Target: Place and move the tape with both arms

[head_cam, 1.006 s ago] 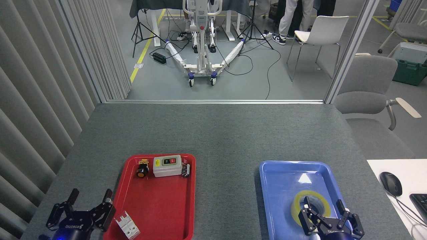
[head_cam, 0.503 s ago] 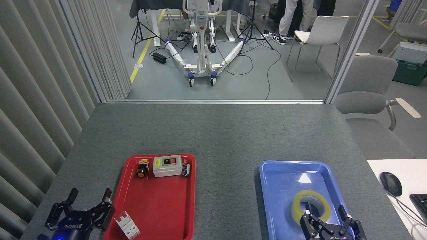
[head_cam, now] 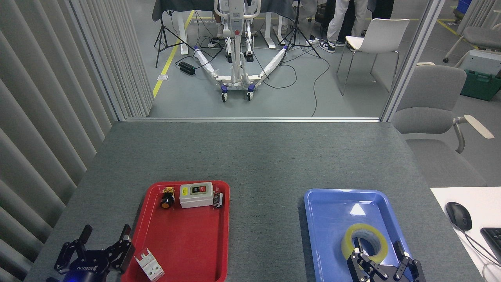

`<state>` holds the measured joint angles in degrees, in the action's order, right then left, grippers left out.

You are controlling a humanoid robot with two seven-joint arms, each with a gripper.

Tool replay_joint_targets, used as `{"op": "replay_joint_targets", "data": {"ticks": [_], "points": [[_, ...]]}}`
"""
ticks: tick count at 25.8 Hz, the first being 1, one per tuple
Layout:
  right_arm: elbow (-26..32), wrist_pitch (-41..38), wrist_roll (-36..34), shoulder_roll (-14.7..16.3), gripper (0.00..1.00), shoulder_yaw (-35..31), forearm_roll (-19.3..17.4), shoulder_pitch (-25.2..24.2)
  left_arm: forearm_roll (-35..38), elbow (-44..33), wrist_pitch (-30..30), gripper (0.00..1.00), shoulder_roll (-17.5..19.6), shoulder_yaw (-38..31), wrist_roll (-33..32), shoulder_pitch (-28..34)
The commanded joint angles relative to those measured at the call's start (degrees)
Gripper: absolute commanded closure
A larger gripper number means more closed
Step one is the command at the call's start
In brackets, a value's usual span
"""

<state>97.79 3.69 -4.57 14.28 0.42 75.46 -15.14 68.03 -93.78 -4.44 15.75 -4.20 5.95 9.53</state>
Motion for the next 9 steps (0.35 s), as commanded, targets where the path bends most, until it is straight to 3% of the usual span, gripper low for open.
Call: {"op": "replay_joint_targets", "data": {"ticks": [1,9], "points": [[0.0,0.1,0.0,-0.3,0.0,0.2,0.9,-0.2,0.0,0.6,-0.2,0.0,0.0,0.1,0.0,-0.1],[0.0,0.4,-0.5,-0.8,0.0,1.5,2.7,-0.2,0.0,0.4,-0.3,0.0,0.1,0.0,0.9,-0.1]]}}
